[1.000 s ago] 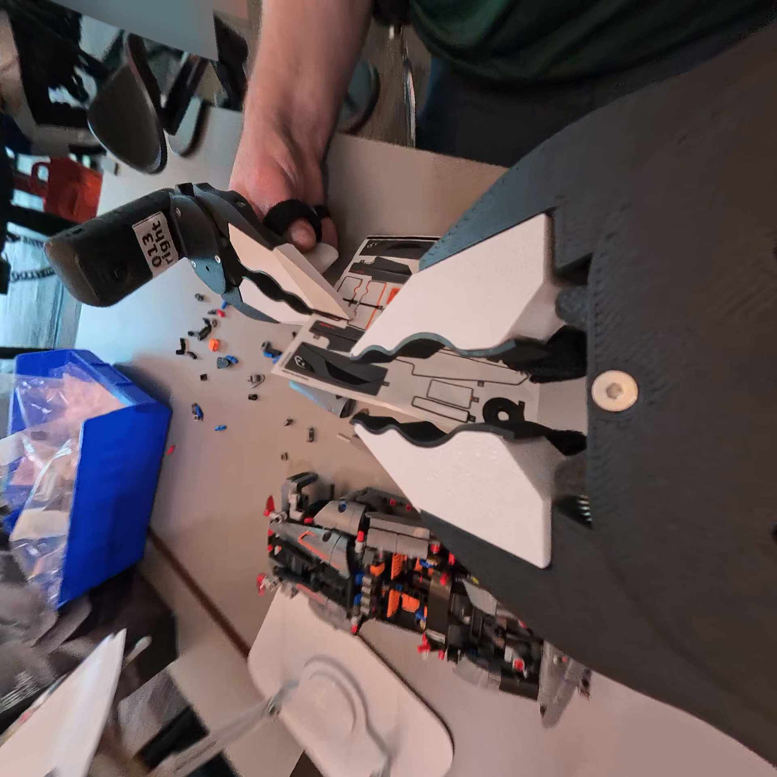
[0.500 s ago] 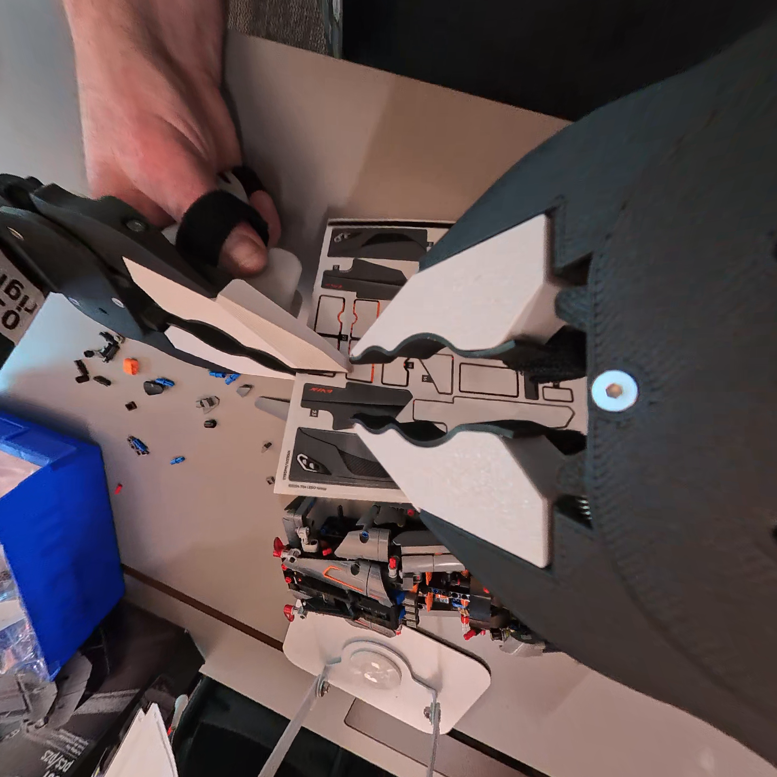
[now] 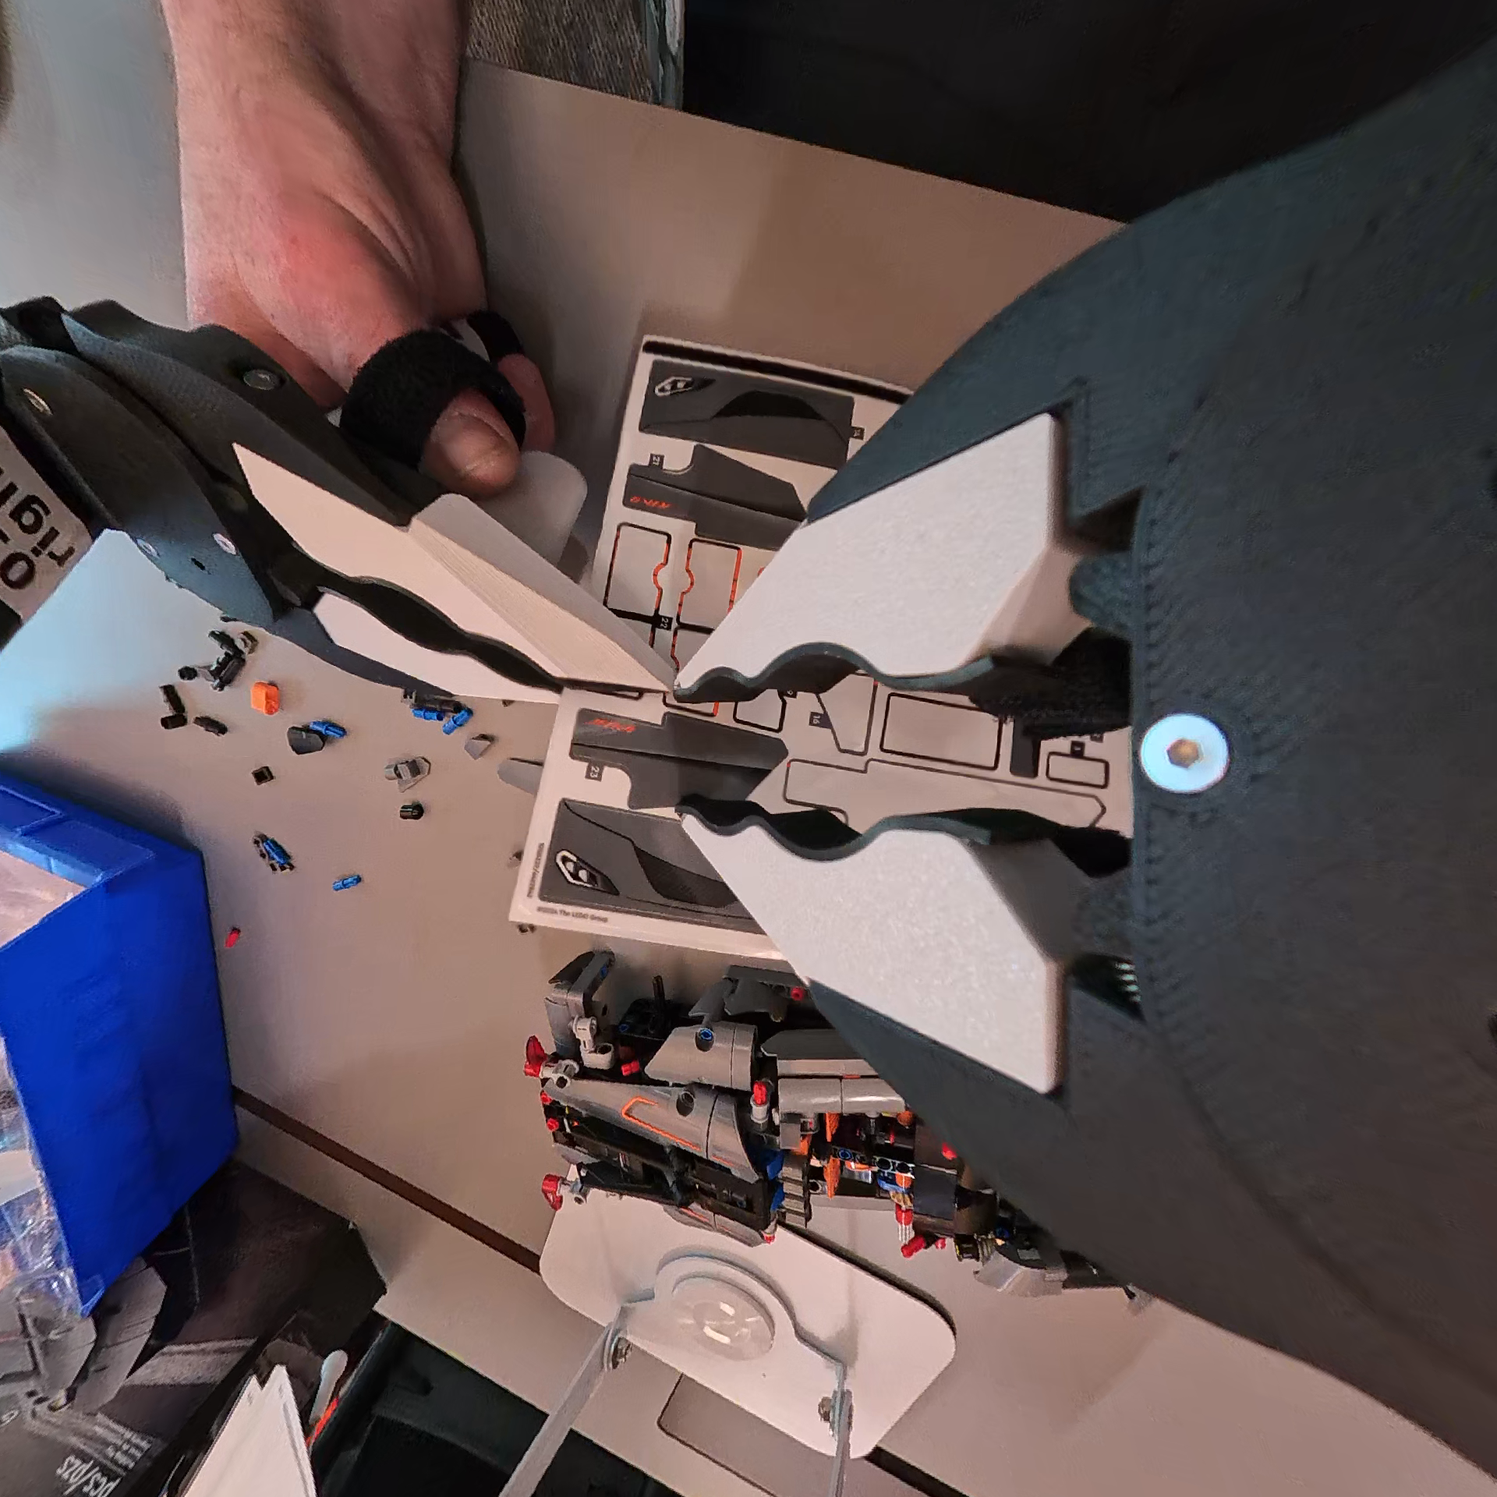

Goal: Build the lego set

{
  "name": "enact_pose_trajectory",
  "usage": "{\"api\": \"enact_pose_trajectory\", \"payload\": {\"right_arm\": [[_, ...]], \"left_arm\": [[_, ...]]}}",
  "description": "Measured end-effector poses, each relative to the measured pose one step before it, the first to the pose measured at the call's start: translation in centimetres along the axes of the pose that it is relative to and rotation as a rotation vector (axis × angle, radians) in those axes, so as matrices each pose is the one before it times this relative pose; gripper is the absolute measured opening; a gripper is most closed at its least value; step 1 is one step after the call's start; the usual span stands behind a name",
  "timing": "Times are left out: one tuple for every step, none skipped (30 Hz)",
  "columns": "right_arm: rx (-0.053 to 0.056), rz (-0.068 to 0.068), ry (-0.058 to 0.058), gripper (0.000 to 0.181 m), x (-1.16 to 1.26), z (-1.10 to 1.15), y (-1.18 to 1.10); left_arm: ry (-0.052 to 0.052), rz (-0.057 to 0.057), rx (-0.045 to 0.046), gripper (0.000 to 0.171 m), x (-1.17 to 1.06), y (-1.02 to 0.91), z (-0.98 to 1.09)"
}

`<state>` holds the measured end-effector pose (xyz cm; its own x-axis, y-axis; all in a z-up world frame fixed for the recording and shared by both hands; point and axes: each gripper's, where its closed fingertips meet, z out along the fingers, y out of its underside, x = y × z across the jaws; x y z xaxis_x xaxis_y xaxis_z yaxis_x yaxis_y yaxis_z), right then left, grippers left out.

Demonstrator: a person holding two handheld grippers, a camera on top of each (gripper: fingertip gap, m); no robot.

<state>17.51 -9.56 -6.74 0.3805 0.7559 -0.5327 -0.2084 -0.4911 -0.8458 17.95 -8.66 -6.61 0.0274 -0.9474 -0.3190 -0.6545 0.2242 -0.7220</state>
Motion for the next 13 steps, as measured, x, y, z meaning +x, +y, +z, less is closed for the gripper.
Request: {"api": "enact_pose_trajectory", "payload": {"right_arm": [[0.0027,-0.0031,-0.0013,0.0,-0.049,-0.026,-0.038],[0.0026,-0.0046,-0.0014,0.0,-0.051,-0.018,-0.043],[0.0021,-0.0058,-0.0003,0.0,-0.051,-0.021,-0.033],[0.0015,-0.0067,-0.0003,0.0,-0.069,-0.003,-0.023],[0.0017,-0.0081,0.001,0.0,-0.05,-0.015,-0.033],[0.0032,-0.0094,0.0022,0.0,-0.041,-0.032,-0.067],[0.0023,-0.0064,-0.0014,0.0,-0.07,-0.033,-0.046],[0.0013,-0.0038,-0.0034,0.0,-0.084,-0.005,-0.028],[0.0014,-0.0037,-0.004,0.0,-0.101,-0.017,-0.036],[0.0038,-0.0089,-0.0008,0.0,-0.096,-0.018,-0.085],[0.0019,-0.009,-0.0015,0.0,-0.095,-0.017,-0.054],[0.0026,-0.0047,-0.0049,0.0,-0.116,-0.022,-0.061],[0.0048,-0.001,-0.0036,0.0,-0.077,-0.025,-0.071]], "left_arm": [[0.0079,-0.0065,0.00749,0.022,0.027,-0.055,-0.006],[0.0116,-0.0068,0.00824,0.022,0.075,-0.058,0.005],[0.01,-0.0061,0.00719,0.022,0.038,-0.048,0.006],[0.0089,-0.004,0.00507,0.022,0.051,-0.04,0.011],[0.0106,-0.0016,0.00432,0.022,0.08,-0.039,0.023],[0.006,-0.0003,0.00545,0.022,0.037,-0.073,-0.01],[0.0059,0.0001,0.00568,0.022,0.017,-0.077,-0.035],[0.0088,-0.002,0.00391,0.022,0.064,-0.057,-0.039],[0.0123,-0.0009,0.00468,0.022,0.104,-0.075,-0.041],[0.008,0.0032,0.00249,0.022,0.068,-0.046,-0.043],[0.0034,0.0083,0.00134,0.022,0.031,-0.034,-0.039],[0.0053,0.0096,0.00123,0.023,0.104,-0.059,-0.045],[-0.0035,0.0106,-0.00071,0.023,-0.013,-0.054,-0.073]]}}
